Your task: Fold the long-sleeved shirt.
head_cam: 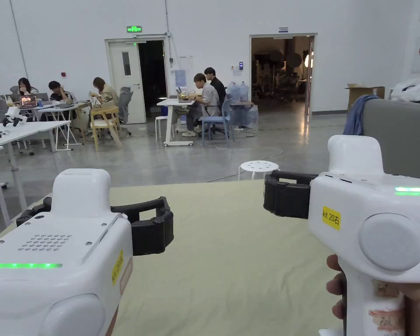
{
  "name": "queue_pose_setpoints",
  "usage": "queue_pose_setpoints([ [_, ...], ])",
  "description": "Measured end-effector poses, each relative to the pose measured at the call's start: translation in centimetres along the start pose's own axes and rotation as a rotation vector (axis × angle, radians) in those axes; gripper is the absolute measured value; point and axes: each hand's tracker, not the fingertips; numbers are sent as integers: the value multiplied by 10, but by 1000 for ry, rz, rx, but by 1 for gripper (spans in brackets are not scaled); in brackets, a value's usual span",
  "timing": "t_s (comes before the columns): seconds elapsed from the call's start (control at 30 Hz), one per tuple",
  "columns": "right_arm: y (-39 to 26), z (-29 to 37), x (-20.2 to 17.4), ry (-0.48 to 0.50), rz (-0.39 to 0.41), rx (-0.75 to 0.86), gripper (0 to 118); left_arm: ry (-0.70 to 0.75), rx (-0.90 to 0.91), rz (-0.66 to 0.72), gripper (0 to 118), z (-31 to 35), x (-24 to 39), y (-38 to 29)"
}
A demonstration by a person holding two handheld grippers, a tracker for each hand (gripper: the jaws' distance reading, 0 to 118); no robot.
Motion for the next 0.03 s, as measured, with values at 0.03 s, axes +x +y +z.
queue_pose_setpoints([
  [0.03, 0, 0, 0, 0, 0, -1, 118, 0, 0, 0, 118, 0, 0, 0],
])
